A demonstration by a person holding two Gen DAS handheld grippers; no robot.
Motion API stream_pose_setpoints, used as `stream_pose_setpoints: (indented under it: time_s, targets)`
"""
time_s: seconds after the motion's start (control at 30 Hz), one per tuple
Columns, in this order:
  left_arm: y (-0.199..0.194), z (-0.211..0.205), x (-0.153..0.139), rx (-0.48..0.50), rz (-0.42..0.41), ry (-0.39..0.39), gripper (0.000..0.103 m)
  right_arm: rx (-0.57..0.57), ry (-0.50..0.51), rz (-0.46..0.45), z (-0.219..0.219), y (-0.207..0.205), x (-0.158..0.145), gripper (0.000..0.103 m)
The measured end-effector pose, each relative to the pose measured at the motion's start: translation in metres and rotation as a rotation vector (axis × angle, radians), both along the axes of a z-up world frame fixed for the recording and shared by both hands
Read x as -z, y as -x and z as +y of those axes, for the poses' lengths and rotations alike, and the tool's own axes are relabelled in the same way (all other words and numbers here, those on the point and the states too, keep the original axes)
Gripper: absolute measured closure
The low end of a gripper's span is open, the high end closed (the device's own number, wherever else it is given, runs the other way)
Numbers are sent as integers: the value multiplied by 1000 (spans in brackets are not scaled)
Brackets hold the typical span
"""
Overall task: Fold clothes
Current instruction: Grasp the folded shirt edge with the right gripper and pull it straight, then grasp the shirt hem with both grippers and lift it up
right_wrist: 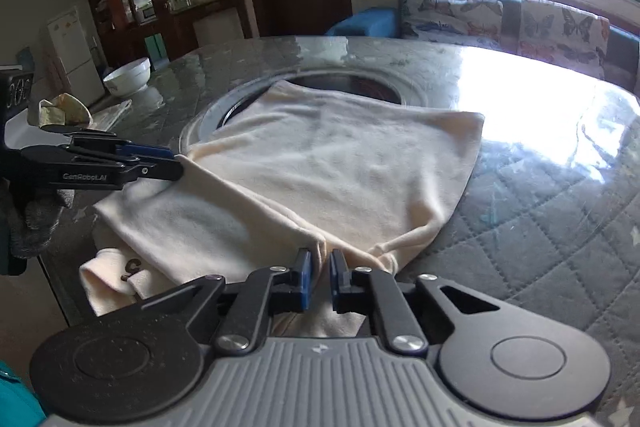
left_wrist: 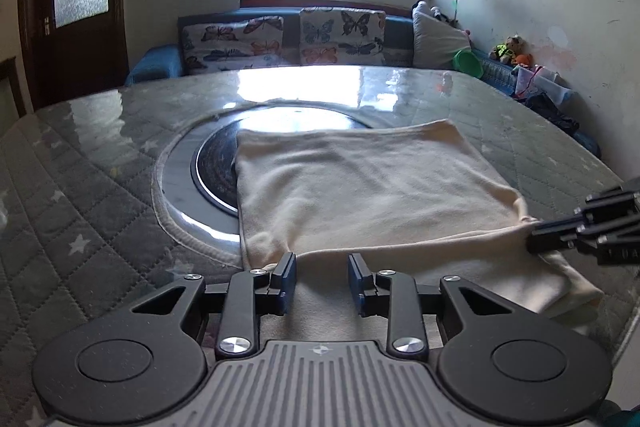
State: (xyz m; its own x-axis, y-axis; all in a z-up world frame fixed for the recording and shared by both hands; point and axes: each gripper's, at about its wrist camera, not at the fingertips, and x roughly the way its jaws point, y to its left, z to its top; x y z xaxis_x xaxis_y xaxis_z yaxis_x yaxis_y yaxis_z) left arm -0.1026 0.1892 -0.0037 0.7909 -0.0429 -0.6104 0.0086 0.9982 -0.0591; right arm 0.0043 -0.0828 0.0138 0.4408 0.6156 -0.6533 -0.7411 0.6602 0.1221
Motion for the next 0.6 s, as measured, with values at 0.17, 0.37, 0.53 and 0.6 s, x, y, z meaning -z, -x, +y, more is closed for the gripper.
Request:
stream_pose_setpoints:
  time_s: [0.17,0.37,0.53,0.6]
  targets:
    - [17,-16,-3,67,-3,-27,71,-100,-11,-19,3,12,-11,89]
    - [30,-34,13,135,37,-92,70,-211,60,30,15,24,9,87]
    - [43,-38,10,162,24,-139,67,-235,80,-11,15,35,7,82]
    - [49,-38,6,171,14,-150,67,-244,86,-19,15,37,7,80]
